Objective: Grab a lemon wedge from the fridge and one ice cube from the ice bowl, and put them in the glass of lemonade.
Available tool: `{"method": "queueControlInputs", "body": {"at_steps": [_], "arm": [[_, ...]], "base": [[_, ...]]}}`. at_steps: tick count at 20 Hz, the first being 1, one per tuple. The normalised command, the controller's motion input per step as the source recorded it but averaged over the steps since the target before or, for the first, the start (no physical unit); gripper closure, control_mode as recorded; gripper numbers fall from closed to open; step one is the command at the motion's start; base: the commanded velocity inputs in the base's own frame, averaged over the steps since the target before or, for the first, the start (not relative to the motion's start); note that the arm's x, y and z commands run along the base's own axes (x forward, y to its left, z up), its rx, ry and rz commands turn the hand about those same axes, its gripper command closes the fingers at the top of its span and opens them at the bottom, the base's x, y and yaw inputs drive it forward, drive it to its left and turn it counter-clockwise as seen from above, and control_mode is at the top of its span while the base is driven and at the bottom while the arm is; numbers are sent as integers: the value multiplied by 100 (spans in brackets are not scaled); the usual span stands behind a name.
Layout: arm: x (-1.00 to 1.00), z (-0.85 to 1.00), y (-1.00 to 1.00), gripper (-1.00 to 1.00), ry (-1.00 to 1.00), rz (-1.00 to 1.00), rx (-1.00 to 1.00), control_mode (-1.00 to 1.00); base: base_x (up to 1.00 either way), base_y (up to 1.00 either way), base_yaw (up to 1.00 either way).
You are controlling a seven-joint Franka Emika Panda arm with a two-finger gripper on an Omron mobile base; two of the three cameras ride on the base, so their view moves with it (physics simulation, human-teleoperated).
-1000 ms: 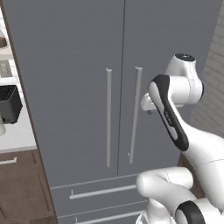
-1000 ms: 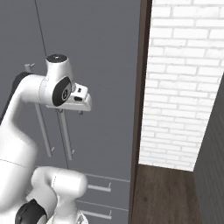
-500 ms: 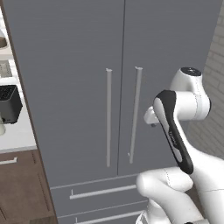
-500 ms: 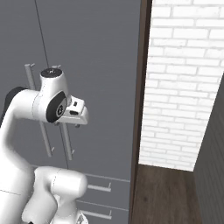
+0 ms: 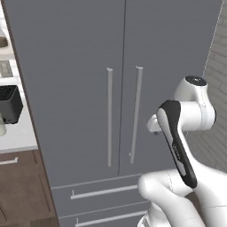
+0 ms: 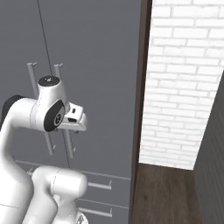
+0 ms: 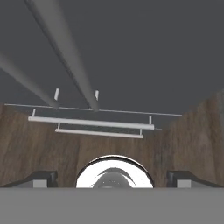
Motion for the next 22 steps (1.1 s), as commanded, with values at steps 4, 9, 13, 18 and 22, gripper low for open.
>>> {"method": "queueControlInputs", "body": {"at_steps": [4, 9, 13, 18, 22], "arm": [[0, 0, 0, -100, 0, 0, 0, 100], [0, 0, 0, -100, 0, 0, 0, 100], [0, 0, 0, -100, 0, 0, 0, 100], [0, 0, 0, -100, 0, 0, 0, 100], [0, 0, 0, -100, 0, 0, 0, 100]], "base": [[-46, 4, 0], [-16, 11, 1], [-14, 4, 4], [-26, 51, 3], [-3, 87, 2]]}}
